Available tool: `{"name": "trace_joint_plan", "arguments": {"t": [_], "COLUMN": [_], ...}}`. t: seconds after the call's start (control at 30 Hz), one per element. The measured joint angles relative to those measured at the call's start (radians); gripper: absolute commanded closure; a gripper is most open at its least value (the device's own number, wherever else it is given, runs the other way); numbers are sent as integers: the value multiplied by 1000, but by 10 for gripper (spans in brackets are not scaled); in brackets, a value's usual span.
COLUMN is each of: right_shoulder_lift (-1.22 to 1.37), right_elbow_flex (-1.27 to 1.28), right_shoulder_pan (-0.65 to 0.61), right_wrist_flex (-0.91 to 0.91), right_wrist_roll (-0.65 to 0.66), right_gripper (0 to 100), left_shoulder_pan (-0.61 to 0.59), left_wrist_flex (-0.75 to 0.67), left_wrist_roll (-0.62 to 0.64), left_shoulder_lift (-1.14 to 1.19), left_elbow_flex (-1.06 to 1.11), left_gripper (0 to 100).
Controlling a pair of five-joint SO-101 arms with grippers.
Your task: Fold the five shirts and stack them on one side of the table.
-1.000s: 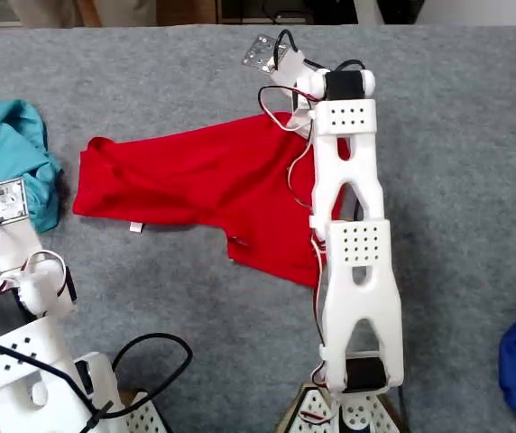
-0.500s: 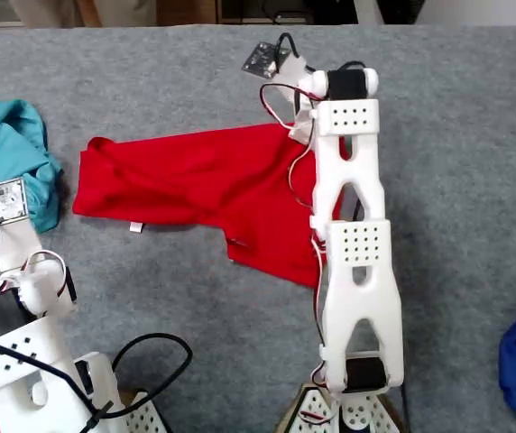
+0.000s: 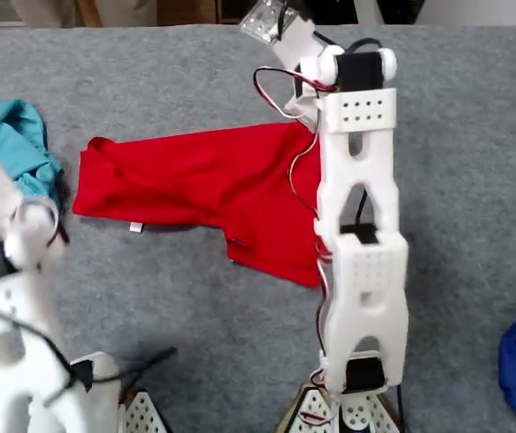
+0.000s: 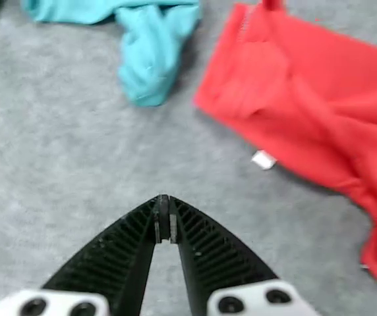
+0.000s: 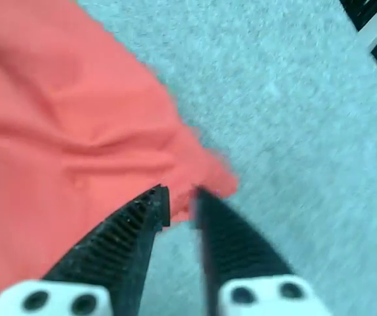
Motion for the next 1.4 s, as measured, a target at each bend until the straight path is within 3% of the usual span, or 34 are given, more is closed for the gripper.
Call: {"name": "trace_joint_plan", "arguments": {"t": [0.2,0.33,0.5,0.8,1.1,1.4], "right_shoulder_lift": [-250,-255,-209,41,245,431], "right_elbow_flex": [443,672,779,726,423,121], "right_shoulder_pan": [-3,-3,-43,-69,12,54], "right_wrist_flex": [-12,-175,-387,-499,-338,-187], "right_wrist_roll": [-68,-106,-183,-204,-204,-178], "right_gripper": [991,991,991,991,991,991], "left_shoulder_pan": [169,242,270,290,290,204], "left_wrist_flex": [31,15,2,0,95,123], "left_wrist_roll": [109,166,173,175,173,176], "left_shoulder_lift": [351,594,910,1283,1511,1519], "left_elbow_flex": [-327,-522,-744,-1020,-1042,-1053], "left_gripper": [982,982,982,982,982,982]}}
